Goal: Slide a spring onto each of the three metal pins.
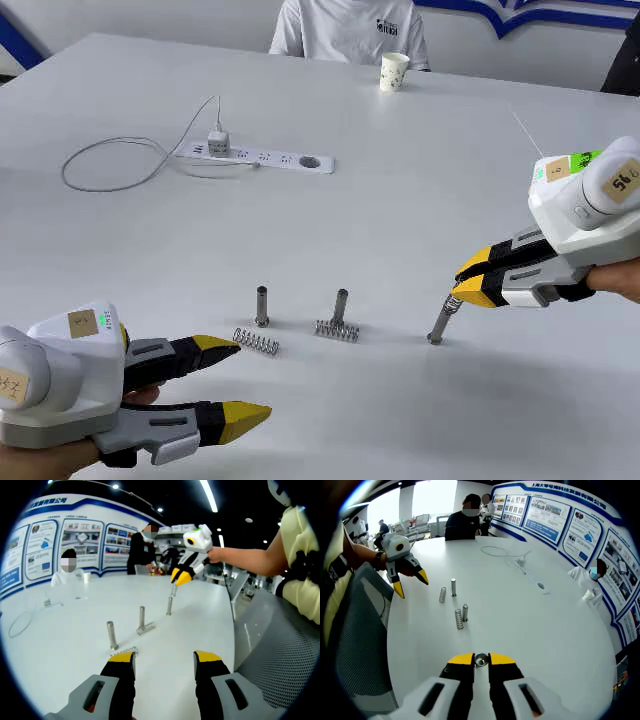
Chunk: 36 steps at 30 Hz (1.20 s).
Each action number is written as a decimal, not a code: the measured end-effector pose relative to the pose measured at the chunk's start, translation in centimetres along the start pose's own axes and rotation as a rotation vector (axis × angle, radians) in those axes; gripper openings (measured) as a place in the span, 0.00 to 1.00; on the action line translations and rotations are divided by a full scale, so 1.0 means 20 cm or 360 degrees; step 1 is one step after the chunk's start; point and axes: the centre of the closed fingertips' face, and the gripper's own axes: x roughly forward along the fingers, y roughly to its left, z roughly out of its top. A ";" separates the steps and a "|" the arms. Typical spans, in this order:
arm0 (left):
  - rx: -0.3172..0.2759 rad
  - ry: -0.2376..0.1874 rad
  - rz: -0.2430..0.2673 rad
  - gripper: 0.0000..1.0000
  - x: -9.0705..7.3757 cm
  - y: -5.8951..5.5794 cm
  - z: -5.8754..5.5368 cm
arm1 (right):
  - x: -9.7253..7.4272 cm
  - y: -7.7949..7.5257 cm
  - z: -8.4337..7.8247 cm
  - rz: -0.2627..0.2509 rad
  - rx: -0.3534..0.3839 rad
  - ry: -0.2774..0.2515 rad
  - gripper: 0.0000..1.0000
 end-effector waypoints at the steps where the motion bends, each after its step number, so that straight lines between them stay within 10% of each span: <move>1: 0.0000 0.0000 0.0001 0.48 0.00 0.00 0.00 | 0.00 0.00 0.00 0.0000 0.0002 -0.0001 0.12; 36: -0.0015 0.0003 0.0003 0.47 -0.01 0.01 -0.01 | 0.19 -0.01 -0.12 0.0025 0.0098 0.0072 0.12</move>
